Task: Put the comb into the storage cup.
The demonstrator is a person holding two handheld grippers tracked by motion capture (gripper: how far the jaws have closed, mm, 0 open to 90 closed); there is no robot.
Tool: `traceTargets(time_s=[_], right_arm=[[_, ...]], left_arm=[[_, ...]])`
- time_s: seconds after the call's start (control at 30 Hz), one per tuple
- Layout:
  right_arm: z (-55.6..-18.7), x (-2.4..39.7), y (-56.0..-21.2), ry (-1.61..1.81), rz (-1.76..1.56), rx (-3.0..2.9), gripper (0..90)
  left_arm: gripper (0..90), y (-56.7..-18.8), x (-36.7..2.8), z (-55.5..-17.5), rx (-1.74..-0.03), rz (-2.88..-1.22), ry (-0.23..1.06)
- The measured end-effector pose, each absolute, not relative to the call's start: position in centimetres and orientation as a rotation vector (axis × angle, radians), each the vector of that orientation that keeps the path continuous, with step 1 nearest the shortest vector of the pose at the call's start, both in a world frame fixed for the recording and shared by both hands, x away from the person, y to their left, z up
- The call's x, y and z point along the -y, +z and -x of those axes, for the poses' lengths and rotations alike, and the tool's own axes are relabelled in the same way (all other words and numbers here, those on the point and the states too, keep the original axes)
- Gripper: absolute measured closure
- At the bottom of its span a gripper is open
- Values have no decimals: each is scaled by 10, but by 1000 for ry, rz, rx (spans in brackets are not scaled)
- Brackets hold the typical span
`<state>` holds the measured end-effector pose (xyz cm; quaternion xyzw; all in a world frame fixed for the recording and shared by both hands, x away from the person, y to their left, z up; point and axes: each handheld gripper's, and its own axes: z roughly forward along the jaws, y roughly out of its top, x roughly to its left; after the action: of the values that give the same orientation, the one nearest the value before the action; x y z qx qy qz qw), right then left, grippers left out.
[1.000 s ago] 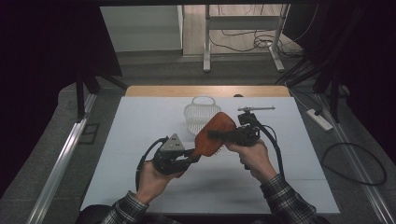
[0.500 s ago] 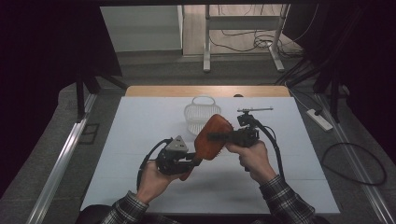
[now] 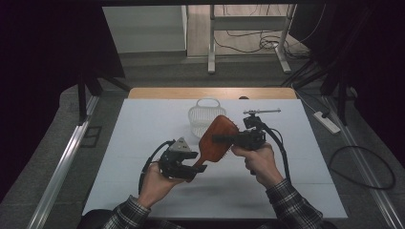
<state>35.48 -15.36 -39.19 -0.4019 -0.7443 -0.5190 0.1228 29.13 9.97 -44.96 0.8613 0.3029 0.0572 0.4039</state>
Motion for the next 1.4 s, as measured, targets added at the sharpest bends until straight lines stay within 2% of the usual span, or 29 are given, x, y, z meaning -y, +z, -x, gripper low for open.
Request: traceTargets(time_s=[0.1,0.3,0.43,0.63,0.83,1.4], right_arm=[[-354,155,-390,-1530,1168,2189,568],[-353,157,-387,-1553,1169,2195,566],[-352,159,-386,-1565,1171,2212,566],[-351,159,-385,-1571,1172,2220,565],[-352,161,-385,-1579,1183,2222,565],[-351,166,-380,-1610,1210,2233,563]], left_arm=[[245,-450,-102,-293,-779,-2172,128],[118,-452,-109,-294,-811,-2151,81],[77,-454,-118,-293,-833,-2149,46],[24,-454,-130,-292,-845,-2149,77],[10,-453,-141,-287,-859,-2148,158],[0,-457,-187,-272,-895,-2070,152]])
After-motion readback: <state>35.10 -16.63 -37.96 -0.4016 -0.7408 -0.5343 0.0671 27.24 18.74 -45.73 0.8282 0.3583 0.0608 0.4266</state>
